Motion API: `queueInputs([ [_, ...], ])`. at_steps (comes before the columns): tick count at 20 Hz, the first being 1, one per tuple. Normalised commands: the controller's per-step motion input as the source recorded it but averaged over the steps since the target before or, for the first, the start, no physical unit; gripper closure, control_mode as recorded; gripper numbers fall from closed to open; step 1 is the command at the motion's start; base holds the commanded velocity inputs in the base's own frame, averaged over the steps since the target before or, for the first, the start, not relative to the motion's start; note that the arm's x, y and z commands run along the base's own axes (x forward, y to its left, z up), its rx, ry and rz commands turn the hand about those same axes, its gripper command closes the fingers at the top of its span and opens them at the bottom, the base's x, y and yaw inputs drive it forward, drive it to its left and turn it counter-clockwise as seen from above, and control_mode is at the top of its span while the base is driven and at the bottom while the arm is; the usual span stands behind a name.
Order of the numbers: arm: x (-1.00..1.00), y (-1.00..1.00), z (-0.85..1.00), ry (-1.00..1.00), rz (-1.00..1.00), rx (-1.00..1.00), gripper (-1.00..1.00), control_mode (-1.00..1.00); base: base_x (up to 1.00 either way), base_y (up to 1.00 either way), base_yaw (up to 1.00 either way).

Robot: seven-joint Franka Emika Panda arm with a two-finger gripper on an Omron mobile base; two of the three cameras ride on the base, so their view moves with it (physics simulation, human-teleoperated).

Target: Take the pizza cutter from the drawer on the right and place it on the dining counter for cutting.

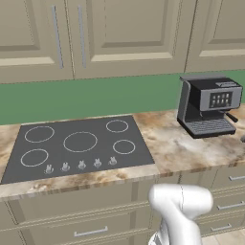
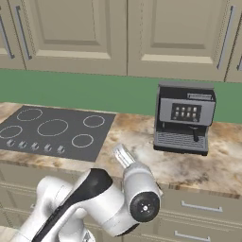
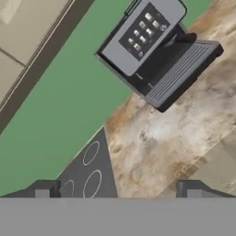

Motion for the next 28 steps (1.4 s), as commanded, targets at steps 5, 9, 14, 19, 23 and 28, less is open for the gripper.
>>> queueInputs([
  [5, 0.0, -0.82, -0.22, 0.01, -0.15, 0.35, -1.0, -1.0, 0.0, 0.0, 0.0],
  [9, 0.0, -0.87, -0.23, 0.0, -0.12, 0.36, -1.0, -1.0, 0.0, 0.0, 0.0],
  [14, 0.0, -0.75, -0.24, -0.01, -0.05, 0.31, -1.0, -1.0, 0.0, 0.0, 0.0],
  [19, 0.0, -0.64, -0.23, -0.01, 0.0, 0.25, -1.0, -1.0, 0.0, 0.0, 0.0],
  [23, 0.0, -0.69, -0.38, 0.0, 0.1, 0.26, -1.0, -1.0, 0.0, 0.0, 0.0],
  [28, 0.0, -0.77, -0.66, -0.1, 0.11, 0.16, -1.0, -1.0, 0.0, 0.0, 0.0],
])
